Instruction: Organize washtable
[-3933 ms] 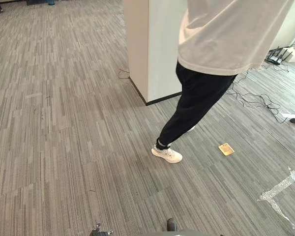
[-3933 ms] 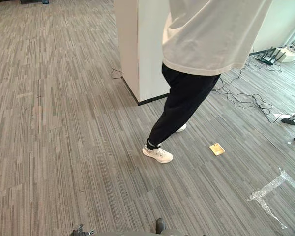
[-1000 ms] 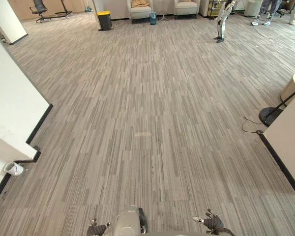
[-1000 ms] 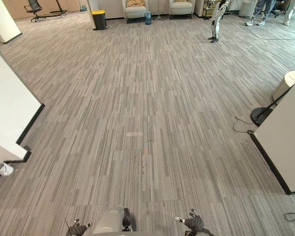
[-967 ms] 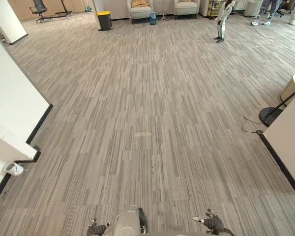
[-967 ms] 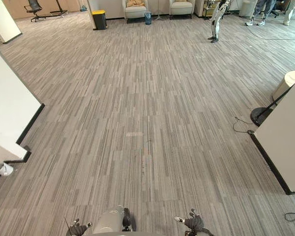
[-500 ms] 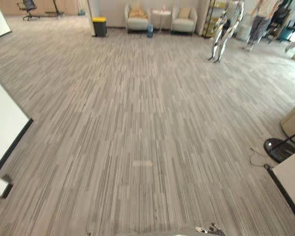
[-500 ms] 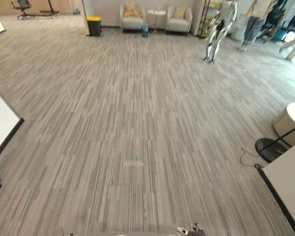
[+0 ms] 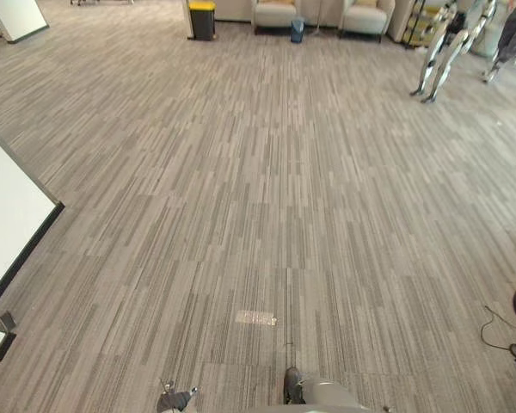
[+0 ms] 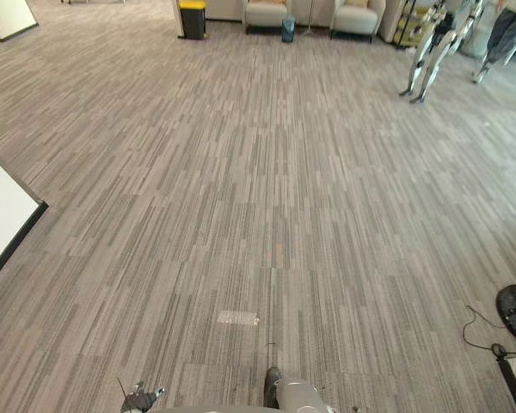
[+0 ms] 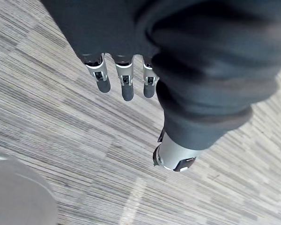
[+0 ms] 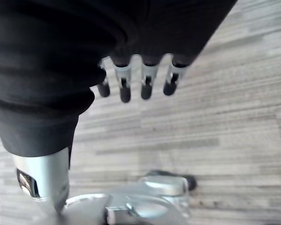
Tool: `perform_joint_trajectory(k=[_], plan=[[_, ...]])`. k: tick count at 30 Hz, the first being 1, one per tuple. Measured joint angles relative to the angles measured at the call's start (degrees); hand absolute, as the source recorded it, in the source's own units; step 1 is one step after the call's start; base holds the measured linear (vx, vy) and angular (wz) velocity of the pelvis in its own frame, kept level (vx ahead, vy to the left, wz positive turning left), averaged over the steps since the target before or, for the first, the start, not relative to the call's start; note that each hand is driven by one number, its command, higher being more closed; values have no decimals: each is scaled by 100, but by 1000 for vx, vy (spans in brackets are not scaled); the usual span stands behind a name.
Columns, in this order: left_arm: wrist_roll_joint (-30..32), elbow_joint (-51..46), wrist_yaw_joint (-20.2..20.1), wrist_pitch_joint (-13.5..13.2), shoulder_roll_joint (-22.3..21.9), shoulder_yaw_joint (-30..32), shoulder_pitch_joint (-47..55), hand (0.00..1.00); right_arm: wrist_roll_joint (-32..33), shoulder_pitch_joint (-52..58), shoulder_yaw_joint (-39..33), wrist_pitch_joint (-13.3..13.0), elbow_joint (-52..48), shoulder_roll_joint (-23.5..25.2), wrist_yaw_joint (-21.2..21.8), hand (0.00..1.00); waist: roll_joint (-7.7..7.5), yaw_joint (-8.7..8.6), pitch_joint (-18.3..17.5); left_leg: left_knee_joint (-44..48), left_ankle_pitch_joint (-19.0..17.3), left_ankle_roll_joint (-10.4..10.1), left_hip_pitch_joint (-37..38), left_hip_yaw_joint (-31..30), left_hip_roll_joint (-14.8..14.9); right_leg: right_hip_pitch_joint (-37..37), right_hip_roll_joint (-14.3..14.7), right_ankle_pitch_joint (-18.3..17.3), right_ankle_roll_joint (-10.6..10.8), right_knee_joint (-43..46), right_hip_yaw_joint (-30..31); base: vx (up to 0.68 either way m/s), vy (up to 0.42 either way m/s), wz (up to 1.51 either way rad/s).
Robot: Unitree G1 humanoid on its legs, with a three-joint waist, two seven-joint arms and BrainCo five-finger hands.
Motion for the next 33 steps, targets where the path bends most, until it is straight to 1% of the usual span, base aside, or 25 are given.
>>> perform_joint_trajectory(k=[1,2,3,4,5,6,7,8,9,10,11,12,13,14,15,17,19,22,26,27,28,30,33], plan=[[-45,-26,0,-18,6,-2,2,0,8,-23,38,6,5,-13,-9,0,13,-6,11,440,-70,106,-225,124,152,203,23,-37,-41,-100,27,592,-123,-39],[-123,-98,0,-36,69,-33,3,0,18,-89,100,-3,3,-2,-10,0,-45,8,39,872,-252,347,-564,352,403,610,35,-87,-76,-280,179,409,-89,-53],[-178,-203,3,-70,118,-151,34,0,25,-147,168,-15,1,19,-5,0,-168,103,59,886,-424,415,-821,499,556,901,-25,-118,-69,-491,365,439,-94,-71],[-214,-257,2,-120,150,-252,39,0,31,-173,143,-26,4,52,-10,0,-227,154,66,705,-568,394,-967,602,675,1096,-91,-158,-6,-629,494,322,-60,-63],[-257,-269,1,-152,155,-297,39,0,35,-184,126,-38,6,63,-17,0,-236,159,62,496,-639,375,-1056,611,742,1195,-131,-177,20,-679,563,300,-22,-52],[-290,-283,3,-210,160,-358,38,0,39,-231,121,-40,15,72,-52,0,-243,180,64,-132,-718,308,-1168,630,842,1344,-228,-260,110,-717,677,273,34,-43],[-297,-283,6,-238,174,-453,38,0,39,-264,112,-37,26,68,-82,0,-240,174,63,-928,-726,273,-1190,674,873,1405,-342,-357,182,-690,765,257,64,-39],[-311,-284,11,-243,191,-518,35,0,39,-270,110,-40,24,72,-89,0,-242,172,63,-1403,-715,256,-1183,686,868,1414,-401,-397,214,-675,778,230,121,-24],[-387,-283,10,-258,192,-607,20,0,52,-312,107,-43,24,71,-99,0,-236,163,60,-2126,-685,208,-1160,667,802,1421,-486,-453,299,-676,846,218,164,-14],[-433,-258,15,-298,183,-749,-16,0,94,-299,62,-50,65,62,-104,0,-206,156,45,-3121,-554,7,-1063,496,675,1400,-558,-535,417,-645,906,255,240,-19],[-454,-247,16,-343,180,-839,-6,0,107,-318,45,-57,136,26,-111,0,-148,150,13,-3718,-364,-190,-946,357,613,1352,-573,-639,506,-551,949,265,305,-28],[-492,-172,6,-360,114,-978,2,0,120,-307,29,-68,168,-48,-130,0,11,131,-29,-4130,128,-199,-754,276,612,1359,-516,-783,629,-455,1044,234,315,-30],[-501,-114,-2,-366,74,-1027,1,0,149,-297,33,-69,198,-85,-139,0,83,121,-67,-4285,15,-161,-628,271,633,1367,-488,-867,710,-411,1093,216,299,-23],[-485,-39,-33,-364,145,-1087,-52,0,159,-318,32,-64,279,18,-194,0,-151,102,-139,-4506,100,-117,-464,443,427,1346,-702,-937,808,-311,1143,205,265,-31],[-491,-23,-47,-415,303,-1209,-28,0,158,-307,44,-78,315,126,-202,0,-299,126,-177,-4780,135,-44,-306,588,244,1352,-877,-981,878,-392,1263,185,205,-34],[-491,68,-124,-420,456,-1322,-41,0,163,-323,38,-90,416,251,-205,0,-518,114,-301,-5183,224,83,-118,743,16,1359,-1080,-932,963,-542,1378,152,162,-33],[-484,158,-150,-424,522,-1509,-70,0,171,-321,33,-97,445,266,-205,0,-532,104,-314,-5522,328,177,41,829,-123,1357,-1199,-890,1034,-627,1397,89,122,-19],[-486,358,-147,-445,540,-1660,-172,0,216,-342,12,-98,546,214,-202,0,-456,81,-314,-6021,552,250,215,829,-300,1361,-1297,-873,1063,-781,1385,34,83,-1],[-490,484,-148,-449,586,-1722,-241,0,222,-388,6,-99,625,164,-202,0,-399,78,-309,-6028,558,240,223,831,-287,1381,-1273,-867,1074,-832,1383,-5,-21,-1],[-491,517,-148,-452,584,-1778,-242,0,223,-400,0,-100,630,144,-202,0,-397,56,-318,-6043,571,221,224,826,-271,1392,-1255,-867,1074,-850,1378,-33,-69,1],[-491,525,-150,-454,580,-1844,-241,0,222,-440,1,-99,660,125,-202,0,-365,-12,-313,-6061,582,205,224,820,-253,1394,-1238,-867,1074,-851,1372,-38,-58,2],[-490,573,-150,-454,570,-1892,-245,0,222,-499,2,-97,720,57,-201,0,-345,-48,-291,-6063,587,198,229,825,-228,1394,-1215,-862,1075,-851,1380,-36,-46,-2],[-490,634,-152,-463,565,-1924,-263,0,221,-542,30,-99,855,46,-204,0,-325,-42,-283,-6066,590,189,286,817,-195,1477,-1184,-862,1074,-883,1367,-23,-45,1]])
